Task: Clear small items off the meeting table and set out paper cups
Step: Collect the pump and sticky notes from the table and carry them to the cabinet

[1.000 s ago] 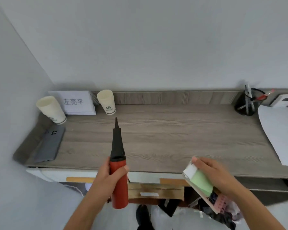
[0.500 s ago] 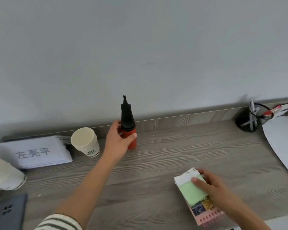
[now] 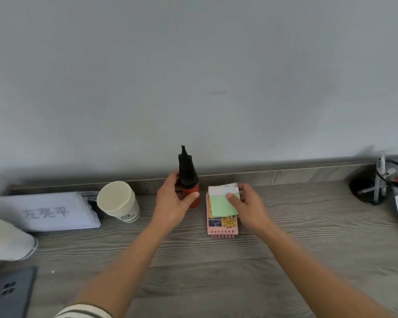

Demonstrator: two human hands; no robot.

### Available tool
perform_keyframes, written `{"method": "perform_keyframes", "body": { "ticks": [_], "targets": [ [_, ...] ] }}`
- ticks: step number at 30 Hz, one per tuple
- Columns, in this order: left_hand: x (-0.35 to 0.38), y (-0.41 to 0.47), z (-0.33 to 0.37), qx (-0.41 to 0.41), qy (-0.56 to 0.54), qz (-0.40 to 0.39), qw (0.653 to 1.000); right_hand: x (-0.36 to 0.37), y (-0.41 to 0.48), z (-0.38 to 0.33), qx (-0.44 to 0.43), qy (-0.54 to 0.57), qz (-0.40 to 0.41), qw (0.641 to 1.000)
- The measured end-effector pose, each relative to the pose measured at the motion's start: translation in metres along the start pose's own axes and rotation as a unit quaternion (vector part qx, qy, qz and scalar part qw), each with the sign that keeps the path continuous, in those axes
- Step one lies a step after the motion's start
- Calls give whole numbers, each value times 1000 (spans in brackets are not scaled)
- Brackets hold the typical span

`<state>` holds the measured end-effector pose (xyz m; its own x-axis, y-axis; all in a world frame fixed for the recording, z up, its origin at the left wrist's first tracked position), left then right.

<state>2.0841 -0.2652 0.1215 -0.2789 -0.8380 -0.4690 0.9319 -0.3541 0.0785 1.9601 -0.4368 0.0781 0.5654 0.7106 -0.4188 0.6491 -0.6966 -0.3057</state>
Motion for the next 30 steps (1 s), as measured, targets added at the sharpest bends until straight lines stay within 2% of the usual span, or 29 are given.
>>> {"method": "perform_keyframes", "body": {
  "ticks": [4, 7, 10, 13, 16, 20, 25, 30],
  "targets": [
    [0, 0, 1, 1, 5, 8, 1000, 8, 17, -9, -100, -160, 82, 979],
    [-1, 0, 0, 6, 14, 16, 1000, -3, 16, 3, -112, -139, 123, 976],
    [-1, -2, -4, 1, 19, 29, 999, -8, 14, 16, -102, -98, 98, 985],
    [-4, -15, -13, -20, 30, 43, 998, -7, 6, 19, -126, -122, 60, 983],
    [-9, -35, -30, -38, 106, 32, 993, 1, -7, 20, -202, -219, 3, 955],
    [-16, -71, -41, 16, 214, -1, 977, 19, -14, 21, -285, -321, -56, 901],
    [-28, -117, -49, 32, 229, -30, 973, 39, -15, 13, -352, -357, -95, 860],
    [-45, -152, -58, 20, 227, -22, 973, 37, -3, 15, -348, -373, -123, 851]
  ]
}}
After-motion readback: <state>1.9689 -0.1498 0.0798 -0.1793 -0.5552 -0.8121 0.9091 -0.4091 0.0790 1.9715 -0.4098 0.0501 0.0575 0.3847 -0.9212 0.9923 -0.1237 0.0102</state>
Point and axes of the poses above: each hand's wrist, its own y-axis towards the middle knuckle, its own x-axis out of the palm, z = x × y, the point moved 6 cm from there along y, towards the middle knuckle, and after that the axes turned 10 degrees about z, right-handed, at the moved point
